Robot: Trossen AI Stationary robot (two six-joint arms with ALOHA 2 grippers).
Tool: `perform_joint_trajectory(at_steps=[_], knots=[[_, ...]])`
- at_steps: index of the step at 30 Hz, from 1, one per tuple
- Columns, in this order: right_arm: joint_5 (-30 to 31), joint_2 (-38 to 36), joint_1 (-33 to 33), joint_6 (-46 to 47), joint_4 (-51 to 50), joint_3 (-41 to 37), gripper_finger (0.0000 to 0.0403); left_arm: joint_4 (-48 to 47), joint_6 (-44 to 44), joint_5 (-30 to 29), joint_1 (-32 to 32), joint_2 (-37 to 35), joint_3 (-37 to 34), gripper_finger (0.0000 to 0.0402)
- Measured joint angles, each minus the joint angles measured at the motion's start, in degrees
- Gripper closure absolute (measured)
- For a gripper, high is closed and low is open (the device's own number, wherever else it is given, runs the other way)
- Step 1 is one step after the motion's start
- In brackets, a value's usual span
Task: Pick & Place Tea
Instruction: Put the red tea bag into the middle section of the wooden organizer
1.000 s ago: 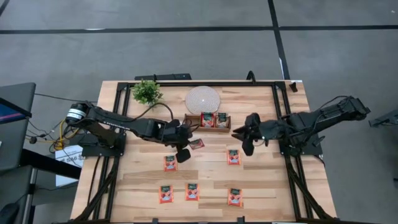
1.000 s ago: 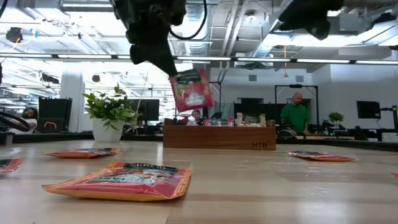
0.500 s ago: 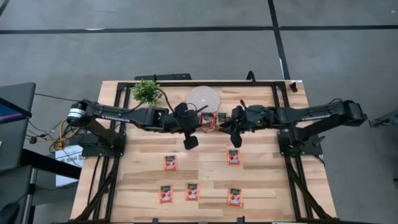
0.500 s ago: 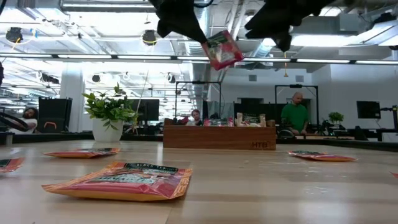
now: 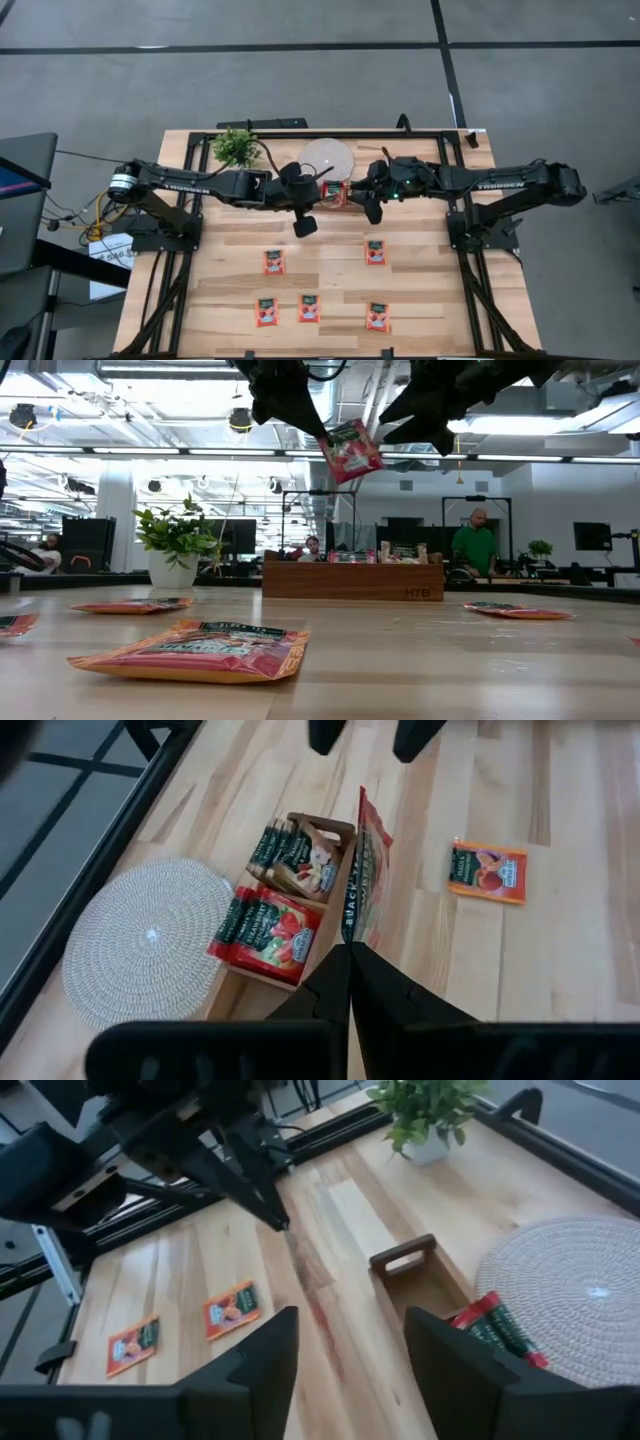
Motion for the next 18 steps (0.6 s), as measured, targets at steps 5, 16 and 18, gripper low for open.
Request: perform_joint_trajectory(at_steps=[5, 16, 18], knots=[[-2.34, 0.12, -0.59, -0.05, 1.95, 0.0, 0.0215, 1.01, 1.26, 0.32, 0.8, 0.0, 0.0, 0.0401], [-2.78, 0.15, -2.21, -1.07, 2.97, 0.0, 0.0226, 3.47, 2.43, 1.5, 1.67, 0.06, 0.0, 0.0401], [-2.89, 0.17, -2.2, -1.12, 2.96, 0.0, 0.0224, 4.32, 2.43, 1.49, 1.67, 0.09, 0.0, 0.0401]])
